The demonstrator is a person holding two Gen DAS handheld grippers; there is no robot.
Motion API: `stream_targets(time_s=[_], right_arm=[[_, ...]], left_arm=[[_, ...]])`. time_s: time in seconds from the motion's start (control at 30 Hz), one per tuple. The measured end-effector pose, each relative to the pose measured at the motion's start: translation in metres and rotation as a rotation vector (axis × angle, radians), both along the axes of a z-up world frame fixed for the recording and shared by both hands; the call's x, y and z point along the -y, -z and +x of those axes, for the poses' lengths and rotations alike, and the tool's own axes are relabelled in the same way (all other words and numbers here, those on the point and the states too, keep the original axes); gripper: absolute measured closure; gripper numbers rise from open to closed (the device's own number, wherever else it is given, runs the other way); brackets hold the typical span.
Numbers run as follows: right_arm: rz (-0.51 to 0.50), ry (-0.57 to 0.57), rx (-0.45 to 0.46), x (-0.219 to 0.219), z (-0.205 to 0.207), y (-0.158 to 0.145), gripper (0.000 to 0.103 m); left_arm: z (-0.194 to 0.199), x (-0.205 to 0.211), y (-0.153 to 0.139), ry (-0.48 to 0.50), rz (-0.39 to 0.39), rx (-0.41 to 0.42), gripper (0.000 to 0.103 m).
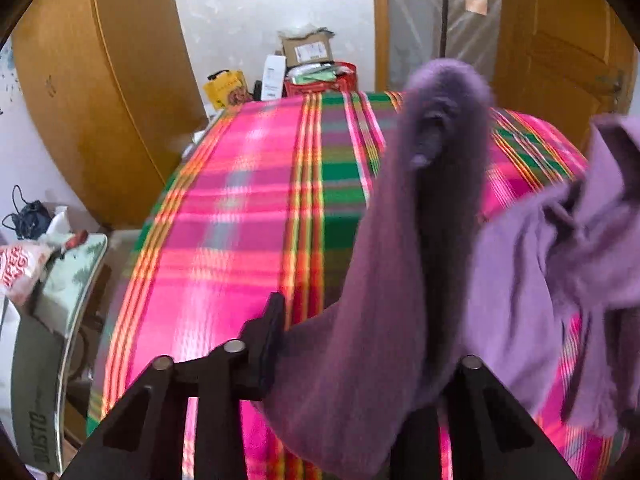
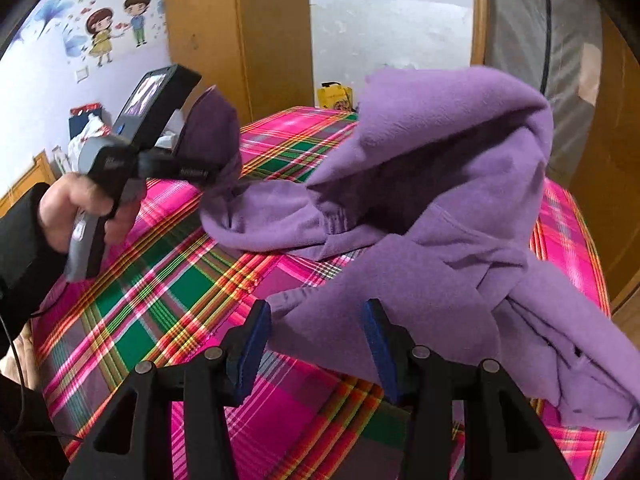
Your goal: Fold clothes
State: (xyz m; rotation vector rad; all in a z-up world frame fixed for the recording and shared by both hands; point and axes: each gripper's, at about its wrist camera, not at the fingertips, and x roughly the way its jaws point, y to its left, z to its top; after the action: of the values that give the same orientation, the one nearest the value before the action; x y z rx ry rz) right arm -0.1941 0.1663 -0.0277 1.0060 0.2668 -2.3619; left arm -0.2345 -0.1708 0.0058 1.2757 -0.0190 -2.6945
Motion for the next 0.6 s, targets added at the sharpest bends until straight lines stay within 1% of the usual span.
stream_targets(time_s=[0.03,0.1,0.2,0.23,0.3,0.33,0.37,0.47,0.5,0.57,0.6], right_arm=[[-0.009,0.007,0.005,0.000,-0.002,0.000,0.054],[-0.029,0.021,0.012,-0.002,-0.005,0.000,0.054],[-0.039,0.029,0.005,-0.004,-0.005,-0.001,0.054],[-0.038,0.030,0.005,-0.003,-0.005,0.000,0.054],[-0.034,0.032,0.004,-0.001,-0.006,0.001,0.054],[-0.031,0.032,0.004,0.001,-0.007,0.003,0.054],[-0.025,0.031,0.002,0.001,-0.006,0.003,0.054],[0.005,0.016,-0.025,0.004,0.001,0.001,0.054],[0.012,0.011,-0.036,0.004,0.004,-0.001,0.054],[0.015,0.023,-0.041,0.005,0.006,-0.004,0.054],[0.017,0.029,-0.044,0.005,0.007,-0.005,0.054]], left_arm=[[-0.009,0.004,-0.005,-0.008,-0.006,-0.009,0.087],[-0.026,0.013,-0.019,-0.035,0.008,-0.040,0.087],[-0.047,0.025,-0.043,-0.074,0.010,-0.108,0.087],[-0.054,0.028,-0.046,-0.078,0.010,-0.112,0.087],[-0.067,0.033,-0.038,-0.063,0.020,-0.050,0.086],[-0.072,0.035,-0.031,-0.059,0.019,-0.007,0.086],[-0.072,0.035,-0.023,-0.051,0.011,0.025,0.086],[-0.054,0.031,-0.010,-0.015,0.007,0.044,0.085],[-0.046,0.030,-0.009,-0.006,0.016,0.041,0.082],[-0.026,0.029,-0.008,0.004,0.031,0.023,0.074],[-0.015,0.029,-0.010,0.002,0.033,0.009,0.069]])
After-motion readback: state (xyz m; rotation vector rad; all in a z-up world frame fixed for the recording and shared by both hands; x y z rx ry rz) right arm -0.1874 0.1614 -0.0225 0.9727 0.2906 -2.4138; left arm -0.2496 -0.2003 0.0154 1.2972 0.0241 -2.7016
